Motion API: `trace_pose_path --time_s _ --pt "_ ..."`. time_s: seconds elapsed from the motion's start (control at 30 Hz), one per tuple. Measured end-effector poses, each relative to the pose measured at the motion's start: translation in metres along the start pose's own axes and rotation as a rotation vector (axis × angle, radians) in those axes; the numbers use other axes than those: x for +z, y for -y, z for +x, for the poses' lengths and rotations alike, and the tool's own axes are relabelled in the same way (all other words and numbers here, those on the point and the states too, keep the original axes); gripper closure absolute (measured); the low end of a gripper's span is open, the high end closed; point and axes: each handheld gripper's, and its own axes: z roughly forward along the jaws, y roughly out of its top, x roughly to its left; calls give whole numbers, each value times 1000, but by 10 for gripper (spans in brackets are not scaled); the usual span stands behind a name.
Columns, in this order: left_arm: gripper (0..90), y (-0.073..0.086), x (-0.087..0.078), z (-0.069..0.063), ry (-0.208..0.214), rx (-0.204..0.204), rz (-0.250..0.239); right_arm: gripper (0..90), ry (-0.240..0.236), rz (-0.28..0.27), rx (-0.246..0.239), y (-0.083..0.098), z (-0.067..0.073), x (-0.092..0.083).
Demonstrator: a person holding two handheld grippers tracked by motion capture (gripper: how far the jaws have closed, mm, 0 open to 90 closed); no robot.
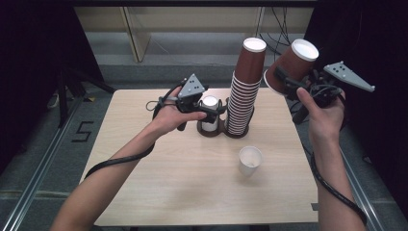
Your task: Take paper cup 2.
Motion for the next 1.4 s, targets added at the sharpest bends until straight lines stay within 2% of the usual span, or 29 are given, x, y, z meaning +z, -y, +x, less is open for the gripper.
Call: trace_pose_path --time_s 0.2,0.37,0.47,0.57,0.63,0.73,0.9,0.93,1.2,1.3,1.4 --pt "49 15 -21 -12 1 9 2 171 -35 66 73 27 3 -4" --pt "36 29 -32 -21 12 6 5 170 -53 111 90 49 10 -4" --pt "34 39 -36 -25 12 15 11 170 -71 140 124 64 17 -3" --pt "22 49 -39 -30 13 8 16 170 -95 163 132 79 23 -1" --pt "5 55 -42 -32 11 7 21 170 -108 187 156 87 28 0" --pt "0 65 -44 -35 10 7 25 170 -119 219 160 100 35 2" --pt "0 79 -48 -39 7 -11 28 170 -143 259 212 118 46 5" --pt "0 81 -49 -39 3 -13 26 170 -145 266 210 122 48 7" --pt "0 93 -49 -43 -5 -52 19 166 -193 304 329 144 67 20" --pt "0 95 -48 -43 -3 -66 16 165 -186 319 389 151 72 24" --pt "0 96 -45 -44 5 -77 19 163 -191 334 420 157 75 27"
